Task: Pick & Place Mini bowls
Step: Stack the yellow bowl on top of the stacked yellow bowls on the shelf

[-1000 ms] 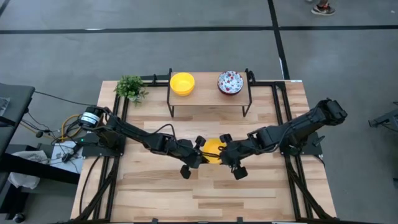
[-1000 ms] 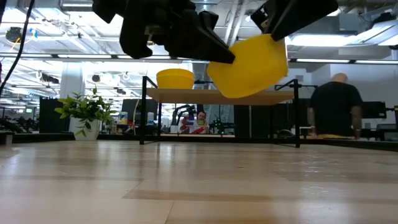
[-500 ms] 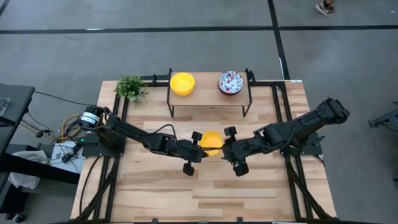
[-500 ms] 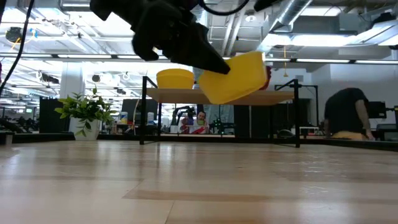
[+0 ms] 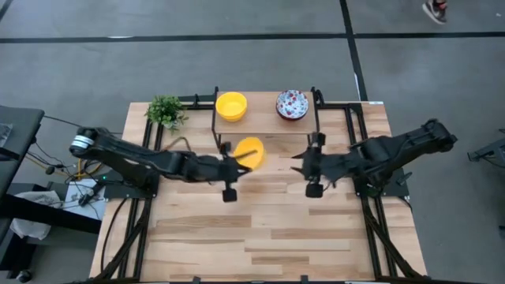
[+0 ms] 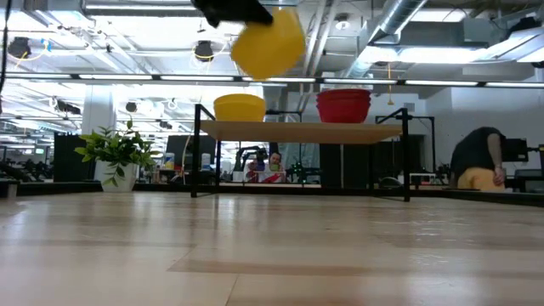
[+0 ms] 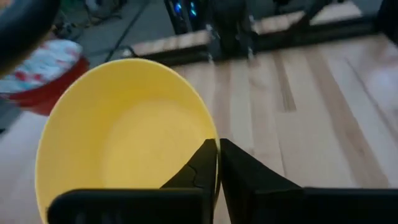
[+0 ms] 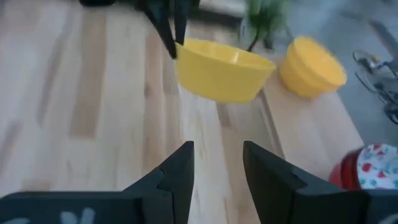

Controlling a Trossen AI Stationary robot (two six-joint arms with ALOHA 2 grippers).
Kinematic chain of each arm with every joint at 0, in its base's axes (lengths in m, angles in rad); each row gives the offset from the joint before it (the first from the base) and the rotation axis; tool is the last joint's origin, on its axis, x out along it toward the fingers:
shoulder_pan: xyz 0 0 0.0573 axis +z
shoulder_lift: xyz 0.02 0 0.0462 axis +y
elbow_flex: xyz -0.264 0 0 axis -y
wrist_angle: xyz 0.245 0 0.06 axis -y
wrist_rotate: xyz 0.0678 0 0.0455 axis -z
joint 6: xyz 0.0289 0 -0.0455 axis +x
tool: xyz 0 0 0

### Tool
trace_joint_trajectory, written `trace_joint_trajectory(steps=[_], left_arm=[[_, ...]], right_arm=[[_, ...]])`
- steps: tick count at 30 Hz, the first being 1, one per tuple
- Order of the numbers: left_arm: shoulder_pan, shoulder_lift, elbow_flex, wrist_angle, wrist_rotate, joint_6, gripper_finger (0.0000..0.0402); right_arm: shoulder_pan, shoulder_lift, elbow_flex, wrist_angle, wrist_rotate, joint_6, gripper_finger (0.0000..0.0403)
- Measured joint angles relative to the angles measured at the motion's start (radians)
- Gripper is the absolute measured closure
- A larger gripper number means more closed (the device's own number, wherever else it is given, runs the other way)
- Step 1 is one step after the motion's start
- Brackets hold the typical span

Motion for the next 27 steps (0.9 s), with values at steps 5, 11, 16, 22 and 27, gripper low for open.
trace_joint_trajectory(steps=[5,11,16,22,27], left_arm=[[0.025,-0.139,0.0,-0.027,0.005,0.005,0.0392],[0.046,-0.253,0.0,-0.026,-0.058,0.032,0.0386],[0.092,-0.288,0.0,-0.026,-0.174,0.053,0.0389],[0.19,-0.286,0.0,-0.03,-0.149,0.053,0.0389],[0.295,-0.281,0.015,-0.128,0.022,0.01,0.0385]], right_arm=[[0.002,-0.192,-0.2,0.256,0.0,0.011,0.0275],[0.006,-0.444,-0.542,0.539,0.0,0.101,0.0274],[0.008,-0.545,-0.736,0.634,-0.003,0.26,0.0274],[0.037,-0.541,-0.826,0.64,-0.003,0.363,0.0274],[0.067,-0.512,-0.848,0.702,-0.003,0.362,0.0274]])
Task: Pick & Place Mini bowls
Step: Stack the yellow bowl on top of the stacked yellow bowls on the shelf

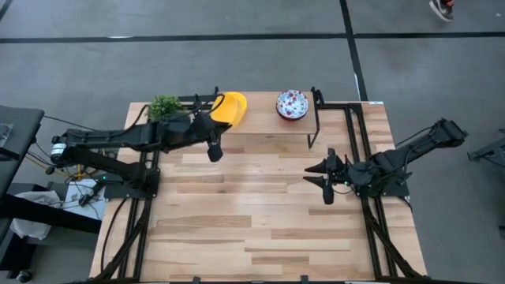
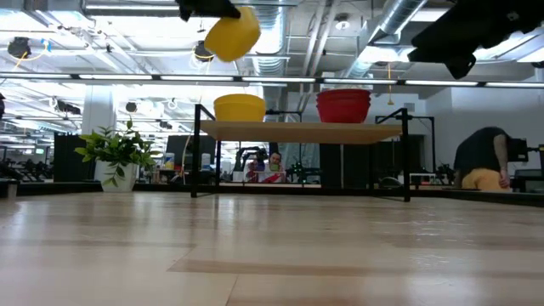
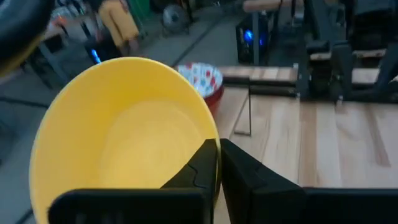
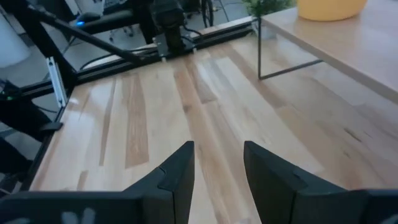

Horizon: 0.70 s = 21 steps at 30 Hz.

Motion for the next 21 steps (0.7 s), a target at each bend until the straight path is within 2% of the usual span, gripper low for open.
trace_joint_trajectory(steps=[5,10,14,18,21], left_arm=[[0.087,0.009,0.026,-0.125,0.105,-0.019,0.0393],[0.111,0.021,0.073,-0.177,0.118,0.0,0.0393],[0.187,0.081,0.16,-0.272,0.196,0.044,0.0394],[0.264,0.163,0.238,-0.362,0.213,0.059,0.0394],[0.323,0.205,0.272,-0.369,0.297,0.066,0.0394]], right_arm=[[0.009,0.03,-0.001,0.037,0.0,-0.006,0.0274],[0.006,0.081,-0.001,0.109,0.012,-0.032,0.0274],[0.007,0.117,-0.001,0.171,0.086,-0.062,0.0274],[0.003,0.136,-0.001,0.174,0.186,-0.064,0.0274],[-0.006,0.136,-0.001,0.177,0.21,-0.062,0.0274]])
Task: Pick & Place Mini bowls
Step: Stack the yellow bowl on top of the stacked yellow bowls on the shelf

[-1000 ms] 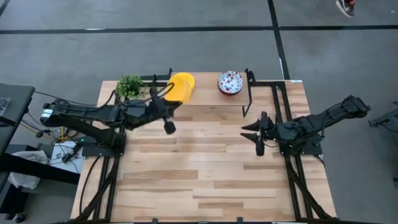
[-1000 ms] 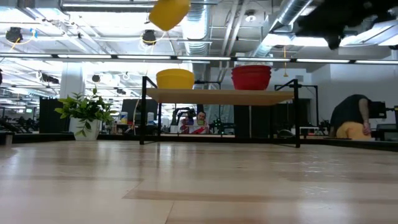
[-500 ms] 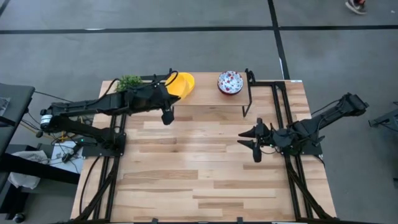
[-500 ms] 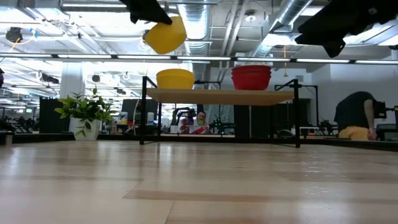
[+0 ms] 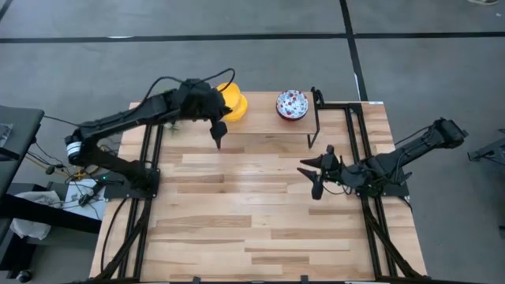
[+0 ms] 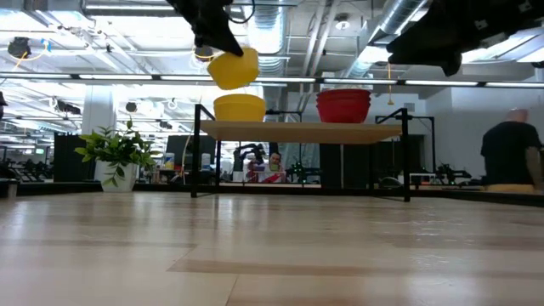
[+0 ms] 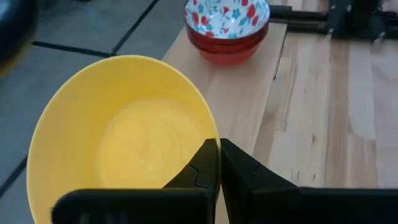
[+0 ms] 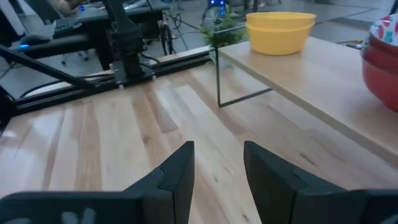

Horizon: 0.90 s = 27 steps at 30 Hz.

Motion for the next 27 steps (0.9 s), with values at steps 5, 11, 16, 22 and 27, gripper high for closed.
trace_joint_trajectory(steps=[5,11,16,22,27], left_arm=[[0.06,0.04,0.03,0.0,0.047,0.021,0.0394],[0.115,0.073,0.037,0.001,0.048,0.053,0.0393],[0.149,0.103,0.037,0.004,0.041,0.067,0.0393],[0.149,0.12,0.037,0.007,0.042,0.151,0.0393],[0.139,0.12,0.037,0.015,0.047,0.181,0.0393]], right_arm=[[-0.009,-0.001,0.0,0.011,0.002,0.001,0.0274],[-0.036,-0.001,0.0,0.011,0.001,0.001,0.0274],[-0.067,0.0,0.0,0.012,0.0,0.001,0.0274],[-0.085,0.0,0.0,0.012,-0.001,0.007,0.0274],[-0.083,0.0,0.0,0.012,-0.002,0.025,0.0274]])
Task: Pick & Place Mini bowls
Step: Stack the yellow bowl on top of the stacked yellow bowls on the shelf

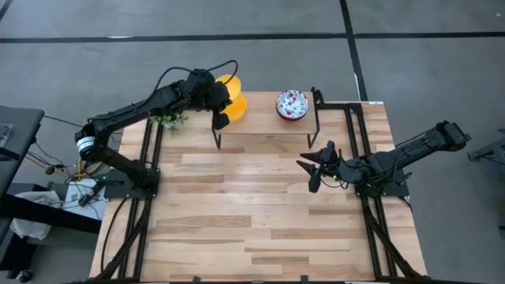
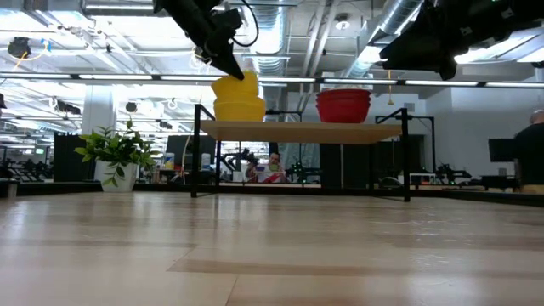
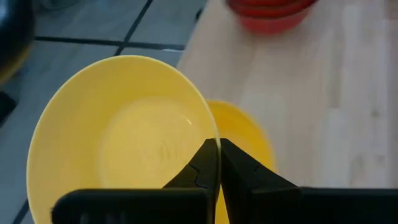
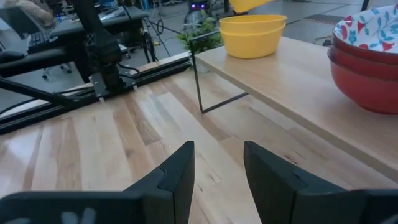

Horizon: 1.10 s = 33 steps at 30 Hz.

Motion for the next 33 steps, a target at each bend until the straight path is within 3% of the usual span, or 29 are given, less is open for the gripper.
trace_joint_trajectory(steps=[5,12,18,24,33], left_arm=[[-0.021,0.0,0.0,0.0,0.072,0.023,0.0392],[-0.044,0.0,-0.005,-0.002,0.076,0.058,0.0391],[-0.052,-0.001,-0.047,-0.006,-0.004,0.108,0.039],[-0.054,-0.002,-0.053,-0.003,-0.011,0.115,0.0389],[-0.054,-0.001,-0.053,0.003,-0.012,0.112,0.0349]], right_arm=[[0.001,0.0,0.0,0.0,-0.002,0.036,0.0274],[0.001,0.0,0.0,0.0,-0.002,0.038,0.0274],[0.001,0.0,0.0,0.0,-0.002,0.038,0.0274],[0.001,0.0,0.0,0.007,-0.01,0.038,0.0274],[0.001,0.0,0.001,0.007,-0.026,0.038,0.0274]])
